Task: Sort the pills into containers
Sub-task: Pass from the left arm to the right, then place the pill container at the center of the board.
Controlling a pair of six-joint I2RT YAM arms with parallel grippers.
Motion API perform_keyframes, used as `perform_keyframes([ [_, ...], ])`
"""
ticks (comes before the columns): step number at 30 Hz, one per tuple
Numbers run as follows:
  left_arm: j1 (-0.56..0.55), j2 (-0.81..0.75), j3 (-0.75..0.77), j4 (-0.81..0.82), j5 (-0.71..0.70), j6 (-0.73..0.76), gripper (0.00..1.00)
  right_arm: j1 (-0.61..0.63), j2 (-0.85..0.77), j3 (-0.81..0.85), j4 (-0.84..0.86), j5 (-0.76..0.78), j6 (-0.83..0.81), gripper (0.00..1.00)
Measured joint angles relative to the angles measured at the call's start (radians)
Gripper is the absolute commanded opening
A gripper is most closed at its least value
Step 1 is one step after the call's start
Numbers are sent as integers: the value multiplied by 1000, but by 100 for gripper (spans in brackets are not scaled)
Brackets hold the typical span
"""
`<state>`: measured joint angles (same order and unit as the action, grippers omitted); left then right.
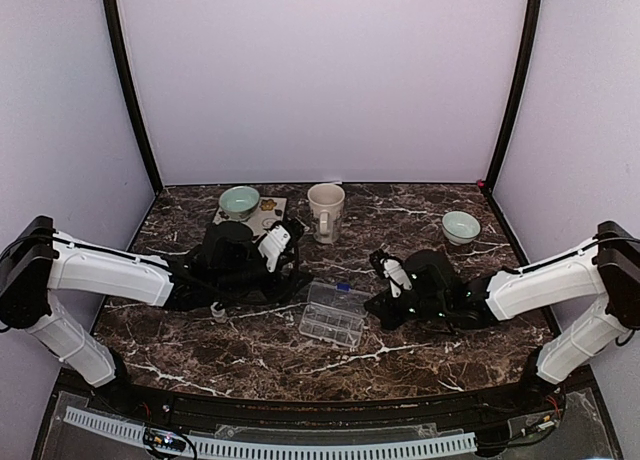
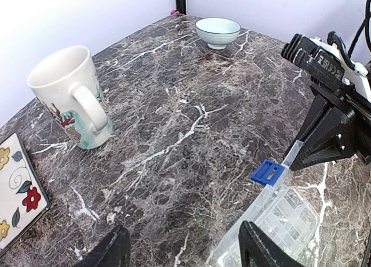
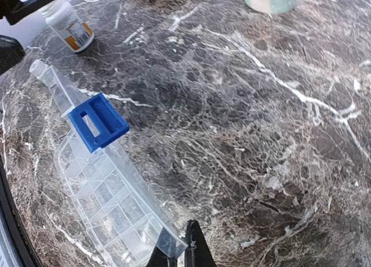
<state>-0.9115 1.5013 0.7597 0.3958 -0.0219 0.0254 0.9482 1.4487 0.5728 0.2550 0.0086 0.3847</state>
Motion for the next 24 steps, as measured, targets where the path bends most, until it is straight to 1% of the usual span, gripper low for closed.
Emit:
perform_keyframes([
  [7, -18, 0, -16, 39, -57, -12, 65, 0, 22, 45, -104, 84, 87, 1],
  [15, -55, -5, -32, 68, -168, -19, 65, -1, 31, 118, -212, 199, 191, 2],
  [17, -58, -19, -43, 68, -200, -25, 65, -6, 39, 133, -228, 215, 212, 3],
  [21, -61, -71, -74, 68, -258, -39, 65, -23, 56, 148, -259, 229, 241, 9],
  [24, -62, -110, -95, 68, -295, -50, 66, -31, 75, 158, -273, 235, 256, 10],
])
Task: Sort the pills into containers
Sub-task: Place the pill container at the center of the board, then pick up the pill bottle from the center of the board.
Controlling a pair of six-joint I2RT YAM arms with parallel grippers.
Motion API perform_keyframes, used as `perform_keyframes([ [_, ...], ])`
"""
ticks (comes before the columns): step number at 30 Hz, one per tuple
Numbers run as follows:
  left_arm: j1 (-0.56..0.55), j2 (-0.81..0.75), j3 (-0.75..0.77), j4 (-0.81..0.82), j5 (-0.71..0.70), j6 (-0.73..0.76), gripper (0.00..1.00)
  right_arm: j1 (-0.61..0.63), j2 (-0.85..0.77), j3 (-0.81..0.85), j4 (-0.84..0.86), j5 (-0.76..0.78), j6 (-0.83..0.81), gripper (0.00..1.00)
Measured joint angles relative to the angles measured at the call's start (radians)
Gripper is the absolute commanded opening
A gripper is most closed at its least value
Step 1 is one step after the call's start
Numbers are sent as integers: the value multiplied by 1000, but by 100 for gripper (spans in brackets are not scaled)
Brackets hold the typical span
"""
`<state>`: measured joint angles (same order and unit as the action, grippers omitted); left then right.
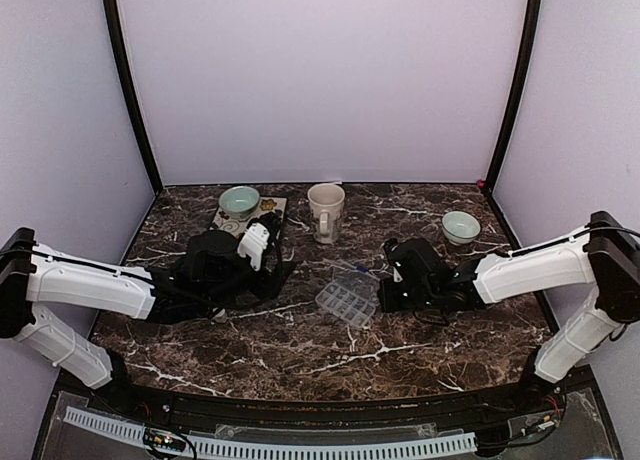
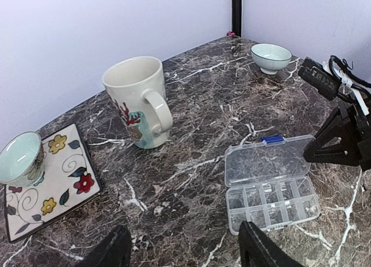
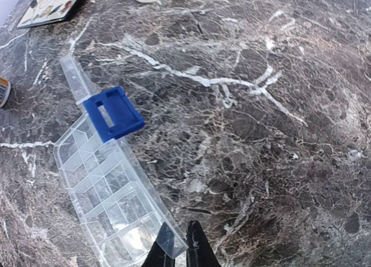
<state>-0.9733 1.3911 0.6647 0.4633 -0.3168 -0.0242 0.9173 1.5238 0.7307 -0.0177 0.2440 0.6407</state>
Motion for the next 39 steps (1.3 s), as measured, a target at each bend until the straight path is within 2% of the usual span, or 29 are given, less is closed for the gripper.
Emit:
perform_keyframes([
  [6, 0, -76, -36, 0, -60, -23, 66, -15, 15, 2, -19, 1, 22, 12],
  [10, -2, -134, -60, 0, -84, -38, 68, -17, 15, 2, -23, 0, 35, 18],
  [13, -2, -181, -66, -1, -94, -42, 73, -17, 15, 2, -24, 1, 44, 25],
  [19, -5, -293, -68, -10, -97, -40, 89, -17, -6, 0, -20, 2, 50, 45],
  [23, -7, -355, -68, -42, -103, -40, 99, -18, -47, -3, -13, 3, 45, 51],
  [27, -7, -395, -68, -76, -112, -40, 99, -15, -77, -3, -13, 5, 34, 58],
  [33, -7, -477, -67, -108, -130, -56, 99, 13, -138, -3, -30, 38, 9, 62],
  [35, -7, -491, -58, -134, -146, -71, 96, 33, -173, -3, -43, 63, -7, 64],
  [39, -7, -494, -15, -208, -176, -86, 92, 72, -248, -2, -60, 129, -52, 75],
])
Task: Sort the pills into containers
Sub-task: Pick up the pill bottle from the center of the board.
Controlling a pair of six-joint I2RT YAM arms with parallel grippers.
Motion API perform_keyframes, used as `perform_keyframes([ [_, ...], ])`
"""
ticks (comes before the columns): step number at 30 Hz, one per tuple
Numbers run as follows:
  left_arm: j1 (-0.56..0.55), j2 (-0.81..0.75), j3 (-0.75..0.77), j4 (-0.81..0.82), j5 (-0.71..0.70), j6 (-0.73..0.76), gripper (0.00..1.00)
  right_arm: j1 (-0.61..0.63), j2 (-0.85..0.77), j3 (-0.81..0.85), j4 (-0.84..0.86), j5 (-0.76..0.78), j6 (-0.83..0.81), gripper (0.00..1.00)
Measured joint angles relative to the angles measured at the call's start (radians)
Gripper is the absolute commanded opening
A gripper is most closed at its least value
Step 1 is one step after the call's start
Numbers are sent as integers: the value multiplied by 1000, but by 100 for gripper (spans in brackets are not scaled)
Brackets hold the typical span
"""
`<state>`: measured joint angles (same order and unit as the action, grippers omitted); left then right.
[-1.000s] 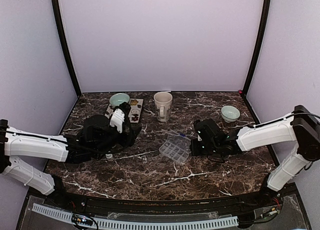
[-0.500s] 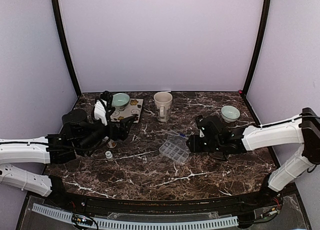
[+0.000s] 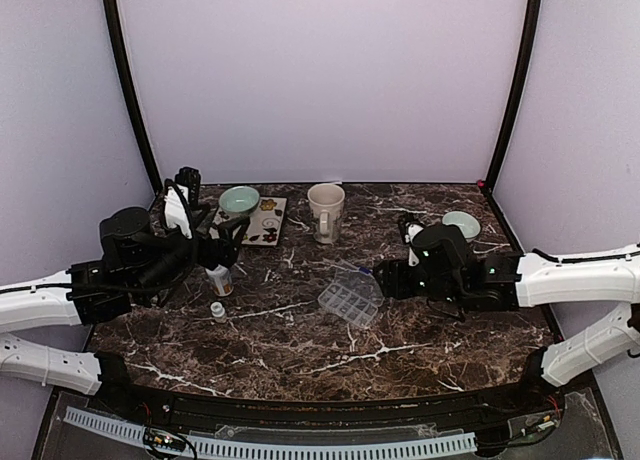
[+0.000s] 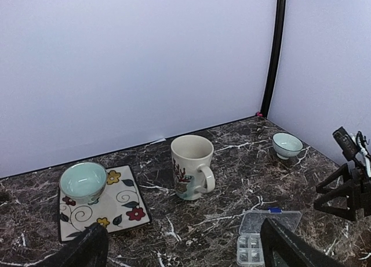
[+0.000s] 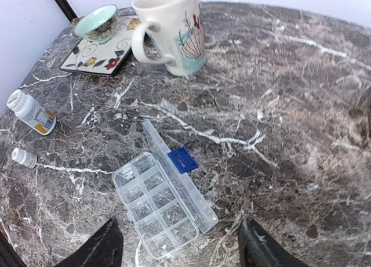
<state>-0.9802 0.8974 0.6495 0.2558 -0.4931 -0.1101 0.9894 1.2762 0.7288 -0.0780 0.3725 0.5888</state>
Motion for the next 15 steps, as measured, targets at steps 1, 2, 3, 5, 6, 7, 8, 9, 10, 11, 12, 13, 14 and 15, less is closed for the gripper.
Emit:
perform_keyframes([
  [1, 0, -2, 10, -11, -10, 0, 93, 13, -19, 5, -6, 22, -23, 82],
  [2, 0, -5, 18, -23, -25, 0, 93, 26, -35, 13, -10, 40, -47, 93],
  [3, 0, -10, 20, -27, -37, 1, 93, 39, -49, 28, -10, 59, -81, 99],
  [5, 2, -22, 21, -35, -73, 2, 96, 56, -65, 63, -1, 85, -138, 100],
  [6, 3, -27, 21, -41, -88, 4, 97, 63, -69, 85, 17, 99, -182, 100],
  [7, 4, -30, 21, -45, -101, 5, 98, 65, -74, 103, 51, 106, -223, 100],
  [8, 7, -31, 21, -47, -112, 8, 98, 67, -77, 115, 103, 116, -261, 100],
  [9, 8, -31, 21, -47, -118, 11, 98, 68, -80, 119, 153, 121, -286, 100],
  [10, 11, -31, 21, -47, -126, 16, 98, 67, -84, 117, 224, 119, -319, 100],
  [11, 15, -30, 21, -47, -134, 20, 98, 62, -84, 113, 291, 108, -348, 100],
  [12, 19, -30, 21, -46, -141, 24, 98, 54, -81, 111, 359, 83, -374, 100],
  [13, 23, -30, 21, -46, -147, 28, 98, 42, -72, 112, 421, 46, -394, 100],
  [14, 27, -29, 21, -46, -155, 31, 98, 29, -55, 121, 468, 15, -411, 100],
  [15, 32, -28, 21, -46, -164, 32, 98, 25, -35, 135, 502, -14, -423, 100],
])
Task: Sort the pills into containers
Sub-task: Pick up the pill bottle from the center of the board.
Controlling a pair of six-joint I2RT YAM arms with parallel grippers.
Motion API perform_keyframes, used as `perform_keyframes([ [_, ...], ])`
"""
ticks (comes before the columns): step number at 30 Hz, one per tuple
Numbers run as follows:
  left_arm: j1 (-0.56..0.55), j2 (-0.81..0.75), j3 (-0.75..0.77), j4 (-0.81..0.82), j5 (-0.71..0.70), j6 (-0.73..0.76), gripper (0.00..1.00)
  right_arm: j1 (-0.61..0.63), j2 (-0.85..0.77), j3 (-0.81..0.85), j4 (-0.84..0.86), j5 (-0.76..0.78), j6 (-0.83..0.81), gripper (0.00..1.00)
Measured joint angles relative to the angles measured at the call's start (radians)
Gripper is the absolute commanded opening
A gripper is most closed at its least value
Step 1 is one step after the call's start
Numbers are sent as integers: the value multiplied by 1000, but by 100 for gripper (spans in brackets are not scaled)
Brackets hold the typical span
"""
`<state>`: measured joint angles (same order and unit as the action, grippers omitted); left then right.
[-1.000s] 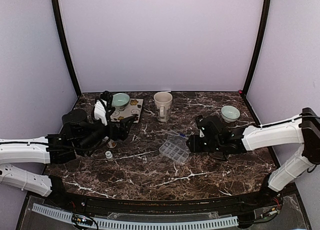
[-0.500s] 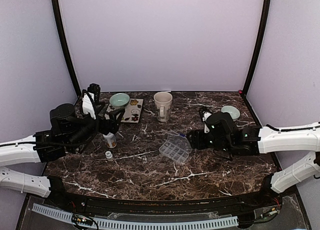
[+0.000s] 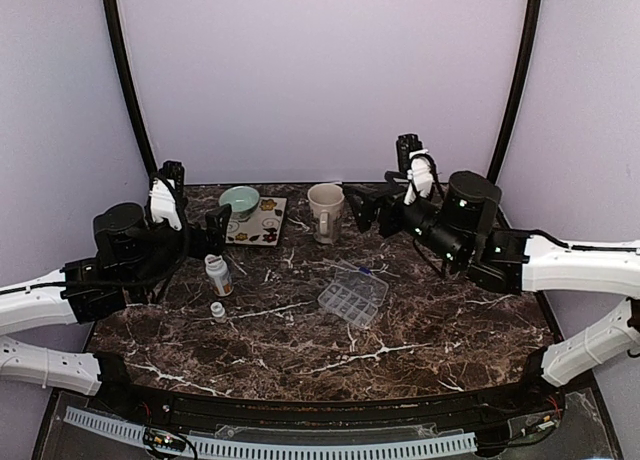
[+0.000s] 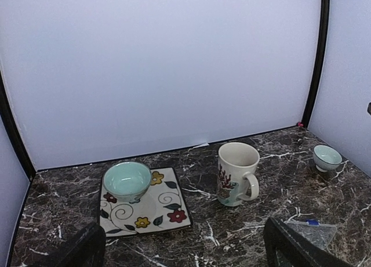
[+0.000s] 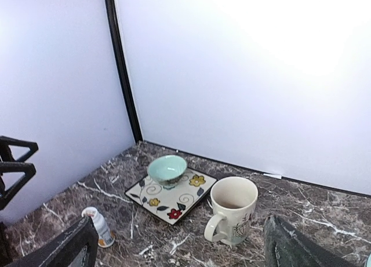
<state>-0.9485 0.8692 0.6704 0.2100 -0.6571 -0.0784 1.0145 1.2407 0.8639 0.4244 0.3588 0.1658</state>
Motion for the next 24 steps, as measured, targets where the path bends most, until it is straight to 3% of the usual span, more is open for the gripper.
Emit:
perform_keyframes([
  [5, 21, 0, -13, -5, -70, -20, 97, -37, 261, 286, -34, -103, -74, 96],
  [11, 45, -14, -66, -86, -174, -139, 96, -5, 554, 607, -225, -127, -135, 95],
  [14, 64, -15, -67, -151, -224, -223, 91, 13, 687, 757, -362, -134, -149, 95],
  [17, 86, -15, -67, -203, -258, -294, 85, 24, 789, 874, -472, -148, -154, 94],
  [24, 194, -1, -29, -389, -255, -466, 83, 52, 976, 1139, -653, -207, -162, 95],
])
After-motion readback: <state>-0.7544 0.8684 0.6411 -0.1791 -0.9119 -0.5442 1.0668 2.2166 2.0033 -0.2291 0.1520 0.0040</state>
